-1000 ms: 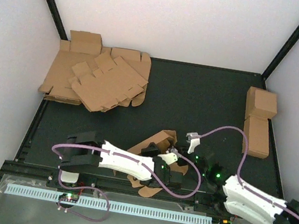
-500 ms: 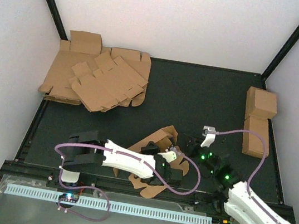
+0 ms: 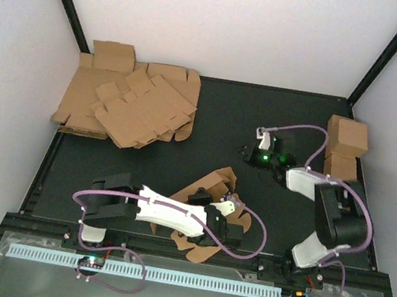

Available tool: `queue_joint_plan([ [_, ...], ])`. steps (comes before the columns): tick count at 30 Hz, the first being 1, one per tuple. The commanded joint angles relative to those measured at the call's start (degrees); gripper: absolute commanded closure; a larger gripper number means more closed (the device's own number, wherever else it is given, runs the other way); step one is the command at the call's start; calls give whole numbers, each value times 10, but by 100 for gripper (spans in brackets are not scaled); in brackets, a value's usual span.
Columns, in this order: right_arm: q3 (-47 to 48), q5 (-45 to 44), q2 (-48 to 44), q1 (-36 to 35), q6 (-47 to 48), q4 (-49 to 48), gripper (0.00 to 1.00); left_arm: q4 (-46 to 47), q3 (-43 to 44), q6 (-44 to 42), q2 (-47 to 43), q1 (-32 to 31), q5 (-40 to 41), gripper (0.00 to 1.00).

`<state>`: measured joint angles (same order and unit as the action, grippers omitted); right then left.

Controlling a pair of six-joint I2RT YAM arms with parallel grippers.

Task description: Fold the paper box

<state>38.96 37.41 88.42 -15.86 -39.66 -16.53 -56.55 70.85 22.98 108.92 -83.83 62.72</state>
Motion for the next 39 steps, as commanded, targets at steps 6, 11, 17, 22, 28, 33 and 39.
queue_joint_plan([
  [6,35,120,144,-17,-14,1,80,-2,23,-1,23,-5,-6,98],
  [11,12,151,146,-45,-35,-36,83,-3,25,0,20,-5,-5,99],
  [17,-28,178,108,-47,-37,-50,84,-5,25,-3,13,-5,-1,99],
  [22,-61,187,78,-47,-17,-32,85,-6,25,-3,9,-5,0,99],
  [28,-91,186,51,-47,-2,-20,85,-4,26,-2,9,-5,0,98],
  [33,-121,152,17,-50,12,-30,83,-2,27,-3,8,-5,-4,98],
  [39,-132,110,1,-88,23,-62,79,-6,33,-4,15,-7,-8,93],
])
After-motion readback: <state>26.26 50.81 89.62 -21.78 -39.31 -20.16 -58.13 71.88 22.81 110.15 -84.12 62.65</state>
